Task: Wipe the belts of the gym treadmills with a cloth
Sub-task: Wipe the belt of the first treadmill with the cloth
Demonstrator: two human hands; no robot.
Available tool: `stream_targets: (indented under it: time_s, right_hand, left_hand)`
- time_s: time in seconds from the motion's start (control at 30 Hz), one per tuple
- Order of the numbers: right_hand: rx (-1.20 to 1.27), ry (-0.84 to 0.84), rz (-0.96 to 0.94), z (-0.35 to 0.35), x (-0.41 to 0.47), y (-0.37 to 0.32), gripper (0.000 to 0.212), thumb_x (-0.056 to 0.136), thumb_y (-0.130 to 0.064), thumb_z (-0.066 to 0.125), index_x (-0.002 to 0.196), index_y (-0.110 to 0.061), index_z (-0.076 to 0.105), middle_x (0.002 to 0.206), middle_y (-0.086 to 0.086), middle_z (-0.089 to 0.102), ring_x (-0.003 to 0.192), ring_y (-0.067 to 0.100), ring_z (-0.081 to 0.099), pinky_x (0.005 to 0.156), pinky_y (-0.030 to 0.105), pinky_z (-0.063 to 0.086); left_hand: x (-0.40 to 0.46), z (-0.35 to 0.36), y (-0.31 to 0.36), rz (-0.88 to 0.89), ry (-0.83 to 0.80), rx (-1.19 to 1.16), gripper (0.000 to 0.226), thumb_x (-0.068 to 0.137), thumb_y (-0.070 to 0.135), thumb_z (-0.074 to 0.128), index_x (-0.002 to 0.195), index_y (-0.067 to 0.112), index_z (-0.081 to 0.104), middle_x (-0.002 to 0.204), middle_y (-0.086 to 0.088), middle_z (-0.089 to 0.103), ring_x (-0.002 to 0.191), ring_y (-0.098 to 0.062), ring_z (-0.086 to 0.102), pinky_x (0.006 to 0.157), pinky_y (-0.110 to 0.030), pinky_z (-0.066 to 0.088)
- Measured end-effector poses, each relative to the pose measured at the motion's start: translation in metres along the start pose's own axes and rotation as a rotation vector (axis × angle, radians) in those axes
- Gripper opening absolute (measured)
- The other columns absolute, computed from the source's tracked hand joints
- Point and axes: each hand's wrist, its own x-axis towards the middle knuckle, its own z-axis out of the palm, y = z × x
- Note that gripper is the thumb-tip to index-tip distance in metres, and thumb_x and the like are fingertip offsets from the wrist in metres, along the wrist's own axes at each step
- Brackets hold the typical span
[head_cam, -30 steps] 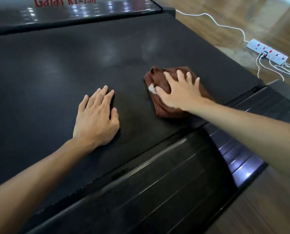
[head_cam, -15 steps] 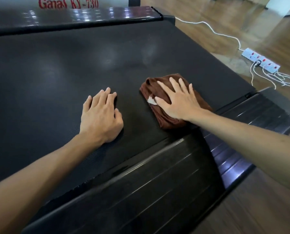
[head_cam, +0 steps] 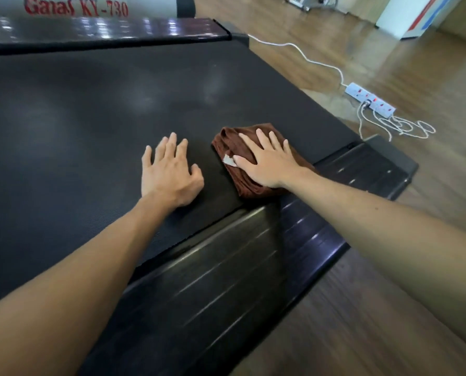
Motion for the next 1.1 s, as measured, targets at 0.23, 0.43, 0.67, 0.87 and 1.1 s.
stream_targets:
  time_s: [0.23, 0.43, 0.67, 0.87, 1.1]
  right_hand:
    - [0.049, 0.075, 0.032, 0.001, 0.021, 0.010, 0.069, 0.103, -0.069, 0.027, 0.165, -0.043, 0.010, 0.175, 0.006, -0.001, 0.160, 0.034, -0.006, 0.126, 0.059, -0.007]
    - [0.031, 0.093, -0.069, -0.013, 0.086, 0.058, 0.069, 0.102, -0.069, 0.029, 0.164, -0.044, 0.012, 0.175, 0.005, 0.002, 0.160, 0.033, -0.003, 0.127, 0.058, -0.004]
    - [0.008, 0.142, -0.311, -0.017, 0.156, 0.058, 0.076, 0.100, -0.068, 0.030, 0.166, -0.035, 0.011, 0.174, 0.013, 0.000, 0.159, 0.037, -0.008, 0.124, 0.064, -0.008]
    - [0.065, 0.209, -0.474, -0.017, 0.178, 0.070, 0.079, 0.097, -0.074, 0.031, 0.165, -0.036, 0.017, 0.174, 0.013, 0.004, 0.159, 0.036, -0.006, 0.125, 0.062, -0.007]
    - [0.066, 0.183, -0.511, -0.015, 0.170, 0.069, 0.084, 0.094, -0.077, 0.026, 0.165, -0.035, 0.017, 0.174, 0.010, 0.000, 0.159, 0.040, -0.009, 0.124, 0.066, -0.005]
  left_hand:
    - [0.007, -0.001, 0.045, -0.073, -0.020, -0.068, 0.070, 0.100, 0.037, 0.037, 0.159, 0.004, 0.020, 0.170, -0.020, 0.007, 0.158, -0.032, 0.001, 0.127, -0.051, -0.002]
    - [0.045, 0.020, 0.087, -0.070, 0.002, -0.047, 0.073, 0.101, 0.035, 0.039, 0.162, 0.004, 0.012, 0.170, -0.019, 0.003, 0.158, -0.029, -0.002, 0.128, -0.050, -0.002]
    - [0.059, 0.043, 0.099, -0.184, 0.062, 0.042, 0.083, 0.093, 0.057, 0.022, 0.164, 0.016, 0.011, 0.172, -0.008, 0.000, 0.158, -0.021, -0.005, 0.128, -0.047, -0.004]
    - [0.066, 0.041, 0.109, -0.218, 0.055, 0.174, 0.087, 0.087, 0.061, 0.007, 0.164, 0.020, 0.013, 0.171, -0.005, 0.006, 0.158, -0.019, -0.002, 0.128, -0.044, 0.001]
    - [0.056, 0.038, 0.116, -0.247, -0.010, 0.196, 0.081, 0.091, 0.059, 0.014, 0.163, 0.021, 0.013, 0.171, -0.003, 0.006, 0.158, -0.018, 0.000, 0.128, -0.042, 0.001]
